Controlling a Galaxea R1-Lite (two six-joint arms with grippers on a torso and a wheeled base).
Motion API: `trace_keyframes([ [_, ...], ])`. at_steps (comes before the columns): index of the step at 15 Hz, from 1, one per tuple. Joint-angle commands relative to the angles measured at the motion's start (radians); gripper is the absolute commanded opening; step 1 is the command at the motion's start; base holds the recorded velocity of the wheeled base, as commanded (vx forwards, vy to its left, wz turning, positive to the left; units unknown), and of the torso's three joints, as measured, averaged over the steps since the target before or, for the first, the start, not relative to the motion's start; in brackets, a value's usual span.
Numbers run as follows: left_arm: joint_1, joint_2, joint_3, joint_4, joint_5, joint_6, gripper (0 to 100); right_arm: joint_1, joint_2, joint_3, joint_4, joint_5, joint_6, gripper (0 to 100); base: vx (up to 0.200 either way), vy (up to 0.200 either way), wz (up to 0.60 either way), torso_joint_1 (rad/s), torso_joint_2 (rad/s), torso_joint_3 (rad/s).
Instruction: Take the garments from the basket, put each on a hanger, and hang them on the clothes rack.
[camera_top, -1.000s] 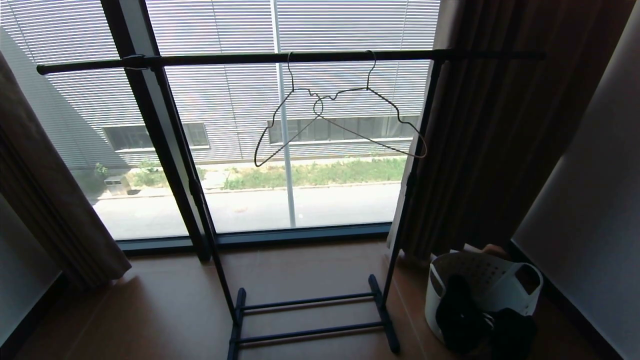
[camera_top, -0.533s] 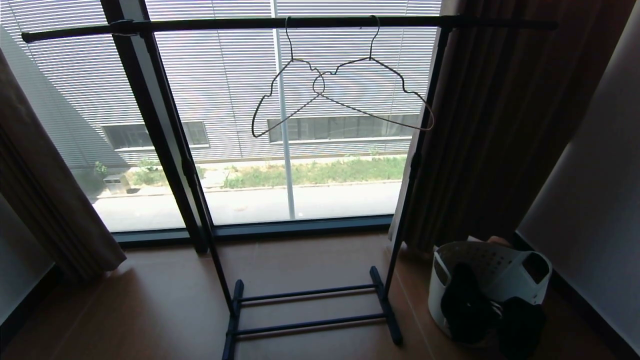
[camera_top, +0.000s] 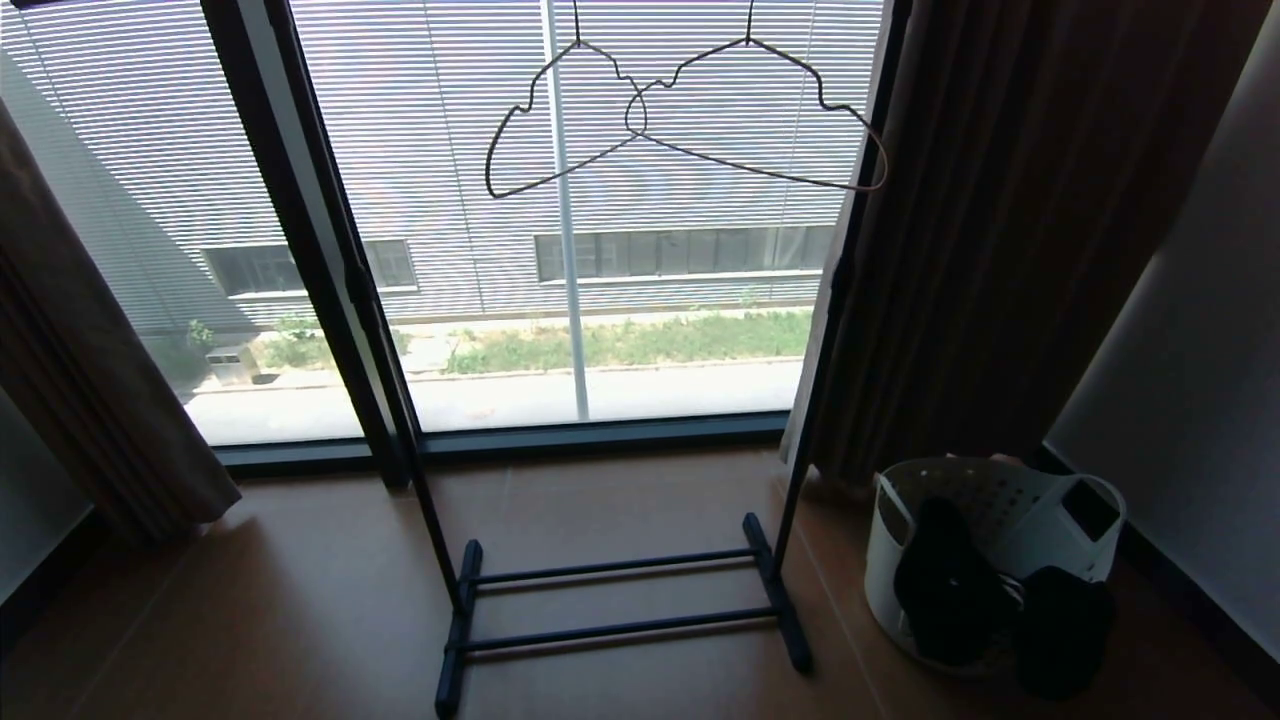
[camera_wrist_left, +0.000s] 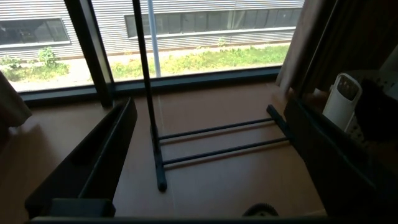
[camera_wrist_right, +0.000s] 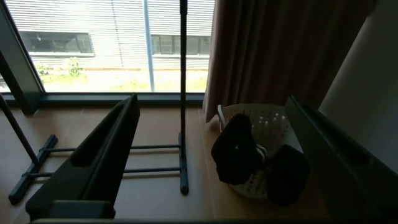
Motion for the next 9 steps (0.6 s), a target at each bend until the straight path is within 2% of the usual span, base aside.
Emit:
trace_keyframes([
  [1,0.000,0.001,0.000,0.000,0.000,0.000,100,0.000,0.000,0.000,0.000,0.001,0.000,100,0.000,0.000,0.00,-0.027,0.19,0.168],
  [6,0.000,0.001,0.000,0.000,0.001,0.000,100,0.000,0.000,0.000,0.000,0.001,0.000,100,0.000,0.000,0.00,-0.007,0.03,0.029],
  [9,0.000,0.001,0.000,0.000,0.001,0.000,100,0.000,0.000,0.000,0.000,0.001,0.000,100,0.000,0.000,-0.60,0.001,0.00,0.005],
])
